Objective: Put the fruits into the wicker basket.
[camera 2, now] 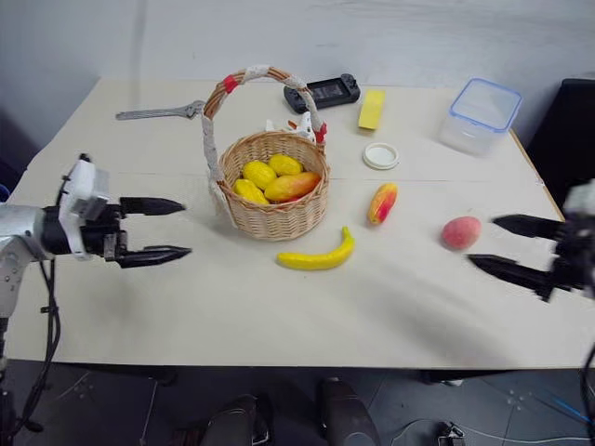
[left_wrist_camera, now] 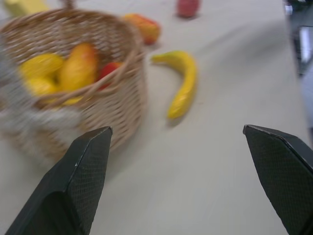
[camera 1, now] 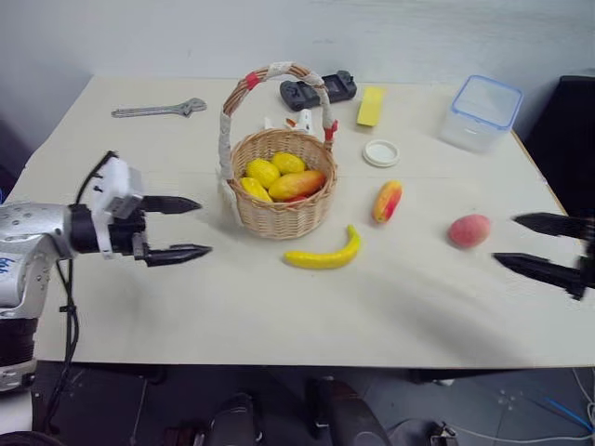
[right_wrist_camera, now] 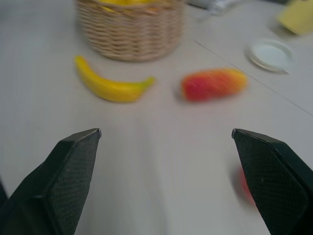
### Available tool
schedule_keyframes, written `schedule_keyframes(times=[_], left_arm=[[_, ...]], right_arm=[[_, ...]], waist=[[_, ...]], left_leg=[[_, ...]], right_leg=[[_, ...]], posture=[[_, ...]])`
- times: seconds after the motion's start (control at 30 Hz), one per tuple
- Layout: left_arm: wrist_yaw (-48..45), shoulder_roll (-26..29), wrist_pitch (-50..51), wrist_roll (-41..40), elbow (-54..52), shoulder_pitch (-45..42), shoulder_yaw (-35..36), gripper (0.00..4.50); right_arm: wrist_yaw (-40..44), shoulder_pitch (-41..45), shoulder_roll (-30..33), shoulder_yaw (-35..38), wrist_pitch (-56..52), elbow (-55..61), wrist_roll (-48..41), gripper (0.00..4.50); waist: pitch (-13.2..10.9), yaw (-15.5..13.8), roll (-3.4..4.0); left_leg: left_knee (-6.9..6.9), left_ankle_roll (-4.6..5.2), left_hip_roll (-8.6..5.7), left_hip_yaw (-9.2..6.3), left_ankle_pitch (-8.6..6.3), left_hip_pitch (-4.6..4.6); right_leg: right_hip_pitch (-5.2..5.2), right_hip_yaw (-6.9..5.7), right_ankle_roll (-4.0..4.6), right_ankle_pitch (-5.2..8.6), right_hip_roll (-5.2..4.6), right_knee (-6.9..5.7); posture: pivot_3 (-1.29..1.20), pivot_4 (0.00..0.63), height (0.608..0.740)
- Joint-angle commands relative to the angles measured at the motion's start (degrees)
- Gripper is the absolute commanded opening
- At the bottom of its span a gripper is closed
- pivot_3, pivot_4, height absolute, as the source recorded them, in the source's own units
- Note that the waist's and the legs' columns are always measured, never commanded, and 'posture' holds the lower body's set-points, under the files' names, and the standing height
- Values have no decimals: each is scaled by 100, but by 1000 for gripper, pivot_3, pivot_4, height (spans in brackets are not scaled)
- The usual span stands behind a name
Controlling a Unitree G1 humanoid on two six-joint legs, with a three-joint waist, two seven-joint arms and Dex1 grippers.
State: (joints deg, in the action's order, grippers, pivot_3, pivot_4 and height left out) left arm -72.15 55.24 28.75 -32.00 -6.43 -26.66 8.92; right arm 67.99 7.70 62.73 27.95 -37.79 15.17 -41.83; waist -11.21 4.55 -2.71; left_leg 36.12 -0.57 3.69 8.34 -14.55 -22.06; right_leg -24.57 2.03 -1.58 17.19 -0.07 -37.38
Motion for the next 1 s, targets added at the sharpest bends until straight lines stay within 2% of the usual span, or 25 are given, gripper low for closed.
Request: schedule_keyframes(times=[0.03,0.1,0.27,0.37,0.53,0.63,0.8,0.9,0.93,1.0], left_arm=[[-281,98,29,-171,-509,-184,-175,4500],[-402,78,-26,-141,-669,-290,-332,4500],[-402,-12,-104,-61,-816,-415,-481,4500],[-245,-71,-137,0,-854,-389,-460,4500],[2,-74,-106,-10,-1031,-184,-306,4500],[154,-42,-90,-20,-1150,-37,-188,4500],[307,-25,-42,-66,-1263,71,-83,4500],[356,-26,-29,-70,-1274,99,-34,4500],[383,-34,-27,-61,-1263,96,-27,4500],[458,-51,2,-65,-1229,90,11,4500]], right_arm=[[18,926,-128,-1326,183,333,308,4449],[76,1741,-516,-2293,323,226,689,4449],[369,2998,-1388,-3983,1206,-721,2000,4449],[394,3538,-1893,-4591,1727,-1656,2706,4449],[684,3997,-2418,-5174,2617,-2897,3481,4449],[707,4149,-2684,-5375,3146,-3496,3879,3812],[678,4205,-2884,-5393,3872,-4013,4260,2072],[713,4089,-2967,-5259,3885,-3906,4184,986],[759,4016,-2944,-5201,3801,-3754,4106,800],[888,3835,-2849,-5026,3517,-3327,3862,784]], waist=[[0,30,0],[-1,43,0],[-3,24,3],[-3,21,3],[-3,21,3],[-3,24,3],[-3,33,3],[-3,35,3],[-3,33,3],[-3,27,3]], left_leg=[[0,0,0,0,0,2],[1,1,0,3,1,-1],[4,-2,-1,5,1,-10],[14,-12,-1,7,6,-25],[42,-23,-1,14,11,-53],[67,-23,3,12,11,-68],[100,-21,4,12,10,-73],[103,-22,3,12,11,-69],[103,-23,3,12,11,-67],[101,-24,4,9,12,-67]], right_leg=[[0,0,2,1,0,-1],[-5,2,3,2,0,-3],[-22,3,7,4,3,-16],[-39,4,6,6,3,-27],[-67,9,3,9,3,-45],[-77,7,2,9,3,-59],[-82,9,2,9,3,-89],[-81,10,2,9,3,-104],[-81,10,3,9,3,-105],[-82,9,6,11,3,-110]], posture=[[0,150,740],[0,150,740],[0,150,740],[0,150,740],[0,150,740],[0,150,740],[0,150,740],[0,150,740],[0,150,740],[0,150,740]])
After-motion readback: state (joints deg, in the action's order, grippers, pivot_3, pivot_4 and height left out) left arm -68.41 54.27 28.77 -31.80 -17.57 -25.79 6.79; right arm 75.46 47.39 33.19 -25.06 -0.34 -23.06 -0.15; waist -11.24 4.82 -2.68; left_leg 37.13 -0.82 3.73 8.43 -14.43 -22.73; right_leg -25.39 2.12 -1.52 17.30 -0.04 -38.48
